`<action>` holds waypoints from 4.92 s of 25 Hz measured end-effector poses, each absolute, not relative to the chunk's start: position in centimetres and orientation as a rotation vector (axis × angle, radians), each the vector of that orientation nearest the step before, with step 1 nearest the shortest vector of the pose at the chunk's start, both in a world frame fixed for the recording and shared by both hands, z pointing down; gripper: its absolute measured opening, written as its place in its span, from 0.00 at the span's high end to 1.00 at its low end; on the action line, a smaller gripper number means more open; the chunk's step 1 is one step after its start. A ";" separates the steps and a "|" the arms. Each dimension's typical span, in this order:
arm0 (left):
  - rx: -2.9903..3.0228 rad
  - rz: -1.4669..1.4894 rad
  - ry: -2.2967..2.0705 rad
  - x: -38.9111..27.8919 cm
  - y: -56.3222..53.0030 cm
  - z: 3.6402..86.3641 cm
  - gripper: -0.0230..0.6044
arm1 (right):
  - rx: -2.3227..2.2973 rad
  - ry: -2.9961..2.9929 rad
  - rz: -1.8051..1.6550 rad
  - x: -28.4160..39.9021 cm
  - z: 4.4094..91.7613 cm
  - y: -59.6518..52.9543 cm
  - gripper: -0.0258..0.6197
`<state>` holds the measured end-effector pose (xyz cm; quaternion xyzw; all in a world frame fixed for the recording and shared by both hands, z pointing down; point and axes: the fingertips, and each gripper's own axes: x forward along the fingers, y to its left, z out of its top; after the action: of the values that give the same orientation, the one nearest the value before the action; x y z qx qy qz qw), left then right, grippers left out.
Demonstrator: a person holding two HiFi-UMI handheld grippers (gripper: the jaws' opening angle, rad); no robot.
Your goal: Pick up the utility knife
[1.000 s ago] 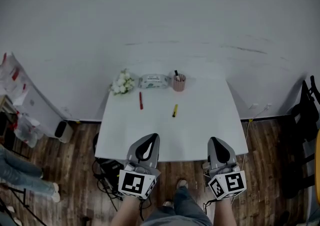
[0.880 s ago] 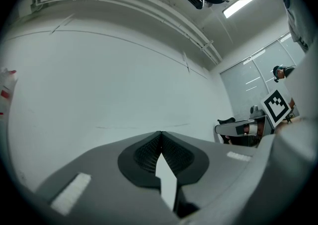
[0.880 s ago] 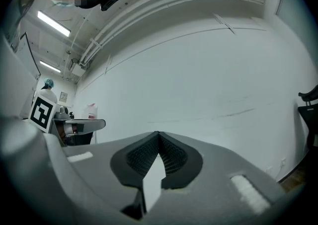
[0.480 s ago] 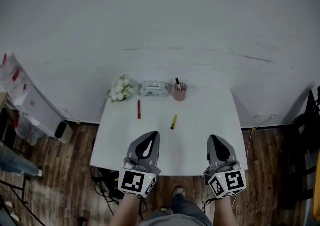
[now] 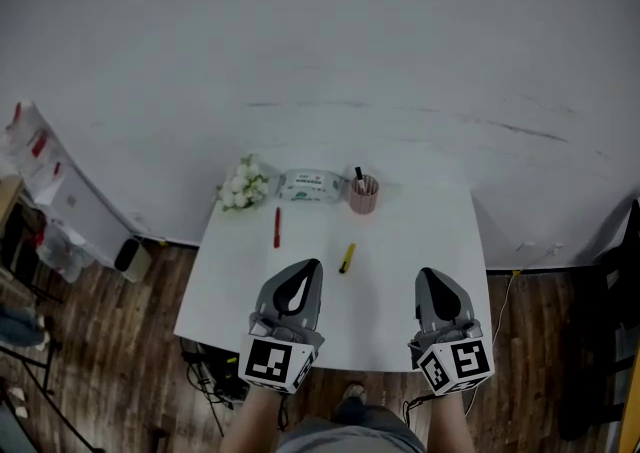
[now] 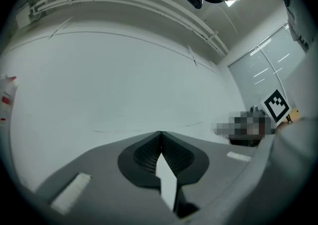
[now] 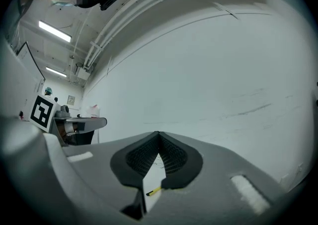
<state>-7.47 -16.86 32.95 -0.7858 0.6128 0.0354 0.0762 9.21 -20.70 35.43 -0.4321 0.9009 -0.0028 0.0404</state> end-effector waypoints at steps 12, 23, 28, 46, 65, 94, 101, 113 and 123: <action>-2.511 -0.007 1.815 -5.3 -20.6 37.1 0.93 | -1.313 2.798 -0.081 9.5 37.4 -22.9 0.96; -2.742 -0.308 1.793 -5.2 -27.4 44.6 0.79 | -1.439 2.779 -0.124 9.0 38.1 -25.0 0.96; -2.874 -0.457 1.779 -5.0 -29.9 49.1 0.75 | -1.517 2.758 -0.138 9.0 38.5 -25.8 0.96; -3.049 -0.944 1.783 -4.9 -33.4 61.2 0.68 | -1.762 2.672 -0.205 10.7 40.2 -27.2 0.96; -2.875 -1.191 1.850 -6.3 -35.0 65.2 0.83 | -1.892 2.600 -0.246 12.2 41.3 -26.9 0.96; -2.983 -0.515 1.775 -6.2 -30.4 52.3 0.83 | -1.695 2.700 -0.201 8.7 40.5 -26.6 0.96; -2.917 -0.370 1.807 -7.2 -28.9 48.5 0.83 | -1.634 2.734 -0.173 7.9 39.9 -26.3 0.96; -2.783 -0.141 1.898 -9.0 -26.3 43.8 0.83 | -1.519 2.794 -0.106 6.8 38.7 -25.5 0.96; -2.639 -0.003 1.940 -9.9 -24.1 40.2 0.83 | -1.432 2.827 -0.067 6.2 37.9 -24.7 0.96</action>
<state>-9.89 -24.10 40.18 -0.8039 0.5910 -0.0008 -0.0670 6.23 -24.74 37.89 -0.4519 0.8917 -0.0212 -0.0140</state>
